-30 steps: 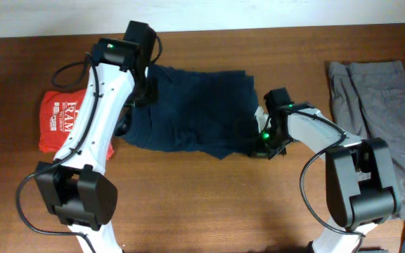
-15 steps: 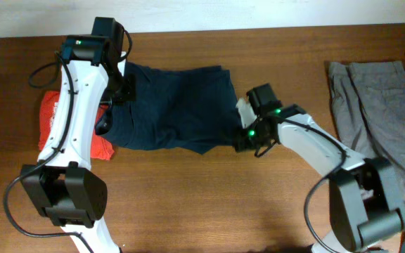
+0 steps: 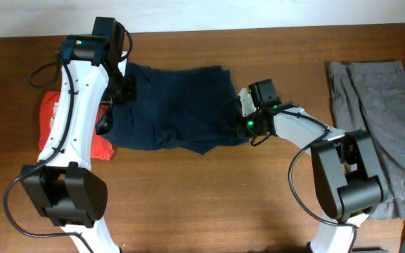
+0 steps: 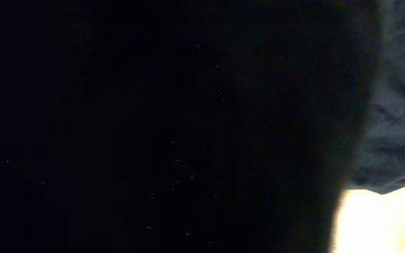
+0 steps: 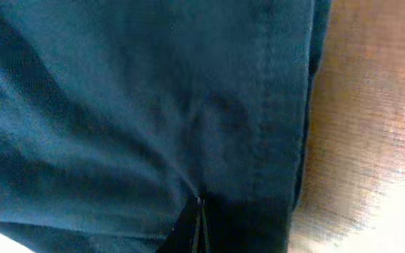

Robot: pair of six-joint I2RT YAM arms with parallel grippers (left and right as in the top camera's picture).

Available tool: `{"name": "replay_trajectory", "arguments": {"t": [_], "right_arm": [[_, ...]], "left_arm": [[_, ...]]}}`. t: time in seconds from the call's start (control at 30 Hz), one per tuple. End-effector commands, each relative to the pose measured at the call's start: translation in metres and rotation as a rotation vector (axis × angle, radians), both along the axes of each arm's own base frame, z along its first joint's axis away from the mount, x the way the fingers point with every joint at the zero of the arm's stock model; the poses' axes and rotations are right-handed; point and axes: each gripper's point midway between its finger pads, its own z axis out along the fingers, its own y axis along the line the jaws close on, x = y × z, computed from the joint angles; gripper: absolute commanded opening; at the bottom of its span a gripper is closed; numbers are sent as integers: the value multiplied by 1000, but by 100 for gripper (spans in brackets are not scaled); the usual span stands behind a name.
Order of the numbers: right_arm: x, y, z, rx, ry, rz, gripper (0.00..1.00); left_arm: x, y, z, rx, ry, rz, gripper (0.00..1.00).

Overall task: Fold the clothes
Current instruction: 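Grasp the right end with the right gripper and fold it leftward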

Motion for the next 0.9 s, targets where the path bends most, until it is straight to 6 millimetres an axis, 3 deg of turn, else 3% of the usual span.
{"name": "replay_trajectory", "arguments": {"t": [0.0,0.1,0.27,0.33,0.5,0.67,0.77,0.87], "right_arm": [[-15,-3,-6,-16,83,-25,4],[-45,-9,-17,-103,191,-8,4],[-83,3,-20,-154,294,82,4],[-105,7,-18,-185,345,134,4],[-135,16,-3,-177,426,182,4],[-129,23,28,-144,330,197,4],[-111,22,62,-114,204,176,4],[-91,8,102,-101,68,116,4]], "left_arm": [[5,-4,8,-12,-26,-20,0],[6,-4,8,-17,-31,-13,0],[6,-4,8,-16,-32,-13,1],[6,-4,8,-13,-30,-13,1],[4,-4,9,-17,-27,-9,1],[3,-26,12,-153,-21,34,1],[2,-42,12,-224,-13,77,1],[10,-53,11,-225,-43,87,0]]}}
